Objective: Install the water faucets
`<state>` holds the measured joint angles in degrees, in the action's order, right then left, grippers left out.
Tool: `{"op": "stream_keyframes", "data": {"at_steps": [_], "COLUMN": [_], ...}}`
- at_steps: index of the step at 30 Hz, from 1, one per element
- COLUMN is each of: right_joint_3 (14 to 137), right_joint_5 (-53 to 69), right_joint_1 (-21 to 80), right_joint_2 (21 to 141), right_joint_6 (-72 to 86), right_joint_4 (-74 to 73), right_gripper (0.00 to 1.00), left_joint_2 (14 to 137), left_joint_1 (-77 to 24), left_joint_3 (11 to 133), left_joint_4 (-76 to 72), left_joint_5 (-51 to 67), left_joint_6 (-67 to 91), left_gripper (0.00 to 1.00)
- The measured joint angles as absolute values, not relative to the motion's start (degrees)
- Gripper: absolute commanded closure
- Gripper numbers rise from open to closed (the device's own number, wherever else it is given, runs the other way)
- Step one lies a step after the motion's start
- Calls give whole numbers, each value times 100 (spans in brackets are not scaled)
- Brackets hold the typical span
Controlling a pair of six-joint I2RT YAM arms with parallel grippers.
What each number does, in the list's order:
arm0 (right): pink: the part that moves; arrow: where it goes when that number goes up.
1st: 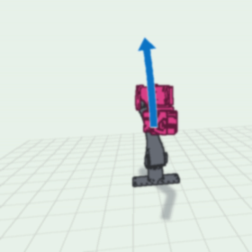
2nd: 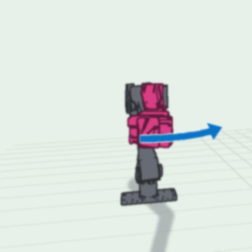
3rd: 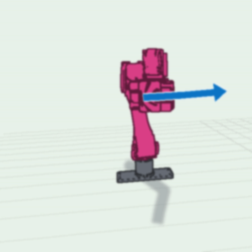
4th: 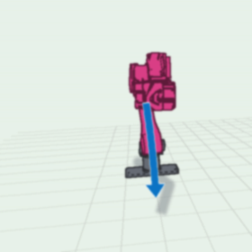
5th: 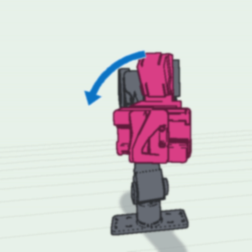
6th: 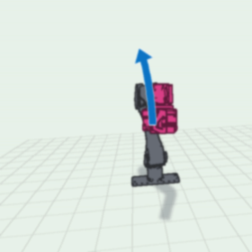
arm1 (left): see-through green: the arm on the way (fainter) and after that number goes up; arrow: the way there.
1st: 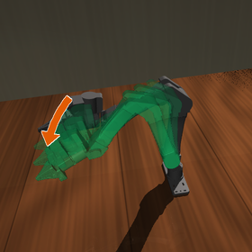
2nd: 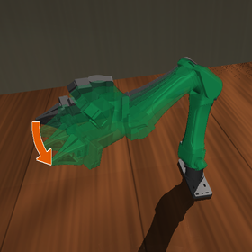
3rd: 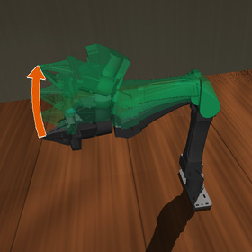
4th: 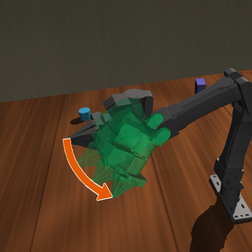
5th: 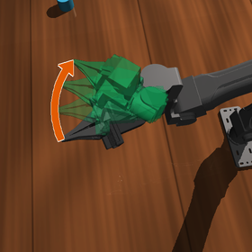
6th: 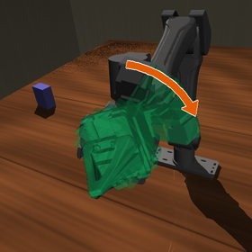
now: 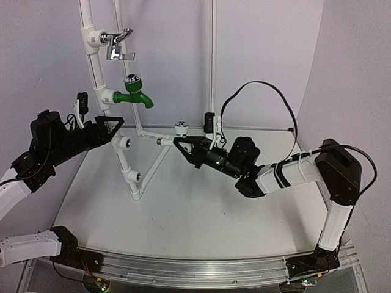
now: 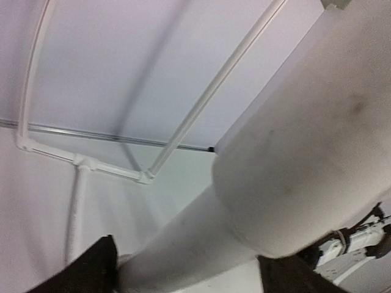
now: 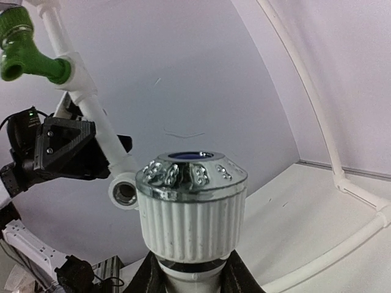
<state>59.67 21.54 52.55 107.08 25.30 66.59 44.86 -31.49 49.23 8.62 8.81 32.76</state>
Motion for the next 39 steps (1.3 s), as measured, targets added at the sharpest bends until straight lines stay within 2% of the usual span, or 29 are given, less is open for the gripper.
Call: {"op": "stream_keyframes", "data": {"at_steps": [5, 9, 12, 17, 21, 26, 32, 38, 39], "right_joint_3": [5944, 5940, 5931, 5980, 6434, 6949, 7148, 7309, 7337], "right_joint_5": [3220, 3499, 3502, 3264, 3096, 2992, 2910, 2915, 2911], "right_joint_1": [5421, 5700, 5939, 6267, 6434, 6528, 6546, 6557, 6558], "right_joint_2": [10275, 10171, 10138, 10131, 10291, 10516, 10745, 10904, 10906], "right_joint_6": [2405, 2275, 2153, 2067, 2080, 2110, 2142, 2276, 2294], "right_joint_4": [6651, 6635, 6632, 6616, 6617, 6663, 6652, 6683, 6683], "right_gripper": [100, 100, 100, 100, 100, 100, 100, 100, 97], "left_joint_2": [4116, 3826, 3744, 4012, 3988, 3951, 3960, 4099, 4128], "left_joint_1": [-3234, -3235, -3232, -3255, -3273, -3286, -3297, -3289, -3291], "left_joint_3": [5168, 5418, 5541, 5511, 5122, 5009, 4973, 4956, 4951], "left_joint_4": [1646, 2244, 2485, 2530, 2290, 1959, 1440, 1243, 1229], "left_joint_5": [1212, 1323, 1795, 3247, 4082, 4556, 4902, 4940, 4941], "left_joint_6": [3923, 4175, 4251, 4335, 4470, 4553, 4624, 4692, 4661], "left_gripper": [1, 15, 9, 1, 1, 10, 35, 80, 86]}}
